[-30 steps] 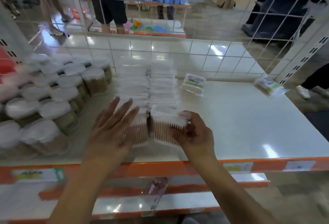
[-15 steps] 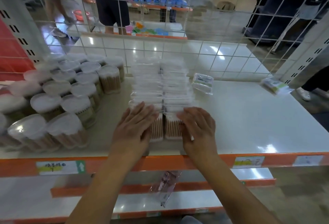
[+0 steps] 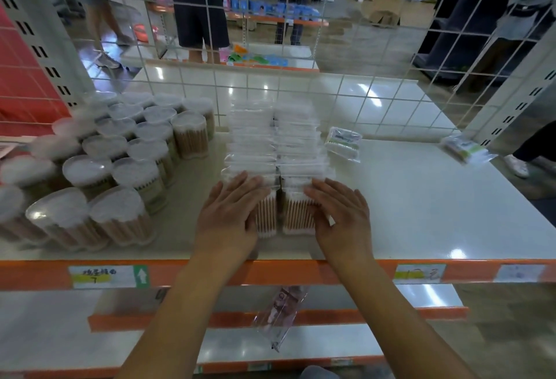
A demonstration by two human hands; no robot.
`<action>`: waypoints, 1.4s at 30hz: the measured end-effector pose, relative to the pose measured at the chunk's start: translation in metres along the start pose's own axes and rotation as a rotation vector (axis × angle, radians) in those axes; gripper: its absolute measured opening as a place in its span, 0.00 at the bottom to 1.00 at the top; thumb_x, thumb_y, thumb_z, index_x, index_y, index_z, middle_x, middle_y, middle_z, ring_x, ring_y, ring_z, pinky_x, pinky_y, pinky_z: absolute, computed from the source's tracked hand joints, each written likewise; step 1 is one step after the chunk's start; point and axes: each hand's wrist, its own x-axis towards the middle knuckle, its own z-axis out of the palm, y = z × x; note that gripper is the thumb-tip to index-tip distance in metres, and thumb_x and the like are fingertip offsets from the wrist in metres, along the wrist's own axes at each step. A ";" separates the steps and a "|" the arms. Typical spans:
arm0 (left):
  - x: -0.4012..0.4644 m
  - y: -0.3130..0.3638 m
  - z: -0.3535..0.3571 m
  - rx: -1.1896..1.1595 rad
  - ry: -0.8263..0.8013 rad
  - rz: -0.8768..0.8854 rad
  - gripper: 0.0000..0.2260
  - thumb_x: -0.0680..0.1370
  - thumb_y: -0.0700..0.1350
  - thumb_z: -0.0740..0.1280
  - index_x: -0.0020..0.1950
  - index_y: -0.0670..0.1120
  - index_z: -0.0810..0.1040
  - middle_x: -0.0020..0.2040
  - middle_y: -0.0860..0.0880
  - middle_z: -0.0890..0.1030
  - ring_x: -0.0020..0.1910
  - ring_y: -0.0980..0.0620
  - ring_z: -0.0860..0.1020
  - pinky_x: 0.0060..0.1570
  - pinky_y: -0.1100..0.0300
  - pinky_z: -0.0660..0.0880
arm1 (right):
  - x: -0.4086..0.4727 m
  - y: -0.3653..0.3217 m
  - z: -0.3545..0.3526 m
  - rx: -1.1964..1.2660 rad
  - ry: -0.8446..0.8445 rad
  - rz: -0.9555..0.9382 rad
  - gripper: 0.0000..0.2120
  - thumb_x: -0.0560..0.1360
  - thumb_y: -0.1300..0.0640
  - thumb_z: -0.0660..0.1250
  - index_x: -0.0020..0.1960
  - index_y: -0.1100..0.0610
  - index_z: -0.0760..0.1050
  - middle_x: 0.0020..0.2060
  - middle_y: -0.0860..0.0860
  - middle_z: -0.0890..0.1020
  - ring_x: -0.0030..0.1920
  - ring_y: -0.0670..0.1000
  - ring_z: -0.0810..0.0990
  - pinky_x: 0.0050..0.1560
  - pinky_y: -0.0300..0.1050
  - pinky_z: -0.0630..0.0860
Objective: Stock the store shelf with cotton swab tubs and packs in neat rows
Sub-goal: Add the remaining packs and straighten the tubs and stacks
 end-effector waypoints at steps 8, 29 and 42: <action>0.004 0.019 -0.017 0.071 0.009 0.110 0.18 0.75 0.46 0.56 0.57 0.42 0.80 0.57 0.43 0.80 0.60 0.42 0.77 0.60 0.40 0.63 | -0.006 0.003 -0.012 0.035 -0.045 -0.046 0.17 0.71 0.60 0.61 0.58 0.51 0.74 0.60 0.53 0.78 0.67 0.54 0.67 0.65 0.67 0.54; 0.056 0.157 0.063 -0.021 -0.081 0.304 0.17 0.76 0.48 0.58 0.58 0.43 0.79 0.57 0.46 0.80 0.60 0.48 0.74 0.56 0.53 0.72 | -0.008 0.132 -0.091 0.086 0.017 0.047 0.16 0.73 0.61 0.59 0.58 0.60 0.78 0.60 0.55 0.78 0.65 0.54 0.70 0.65 0.60 0.63; 0.082 0.237 0.152 -0.108 -0.130 0.262 0.16 0.74 0.45 0.59 0.57 0.42 0.79 0.54 0.47 0.81 0.57 0.52 0.73 0.57 0.58 0.72 | 0.021 0.253 -0.152 0.150 0.056 0.222 0.14 0.74 0.59 0.61 0.56 0.61 0.79 0.54 0.54 0.81 0.56 0.49 0.77 0.59 0.31 0.68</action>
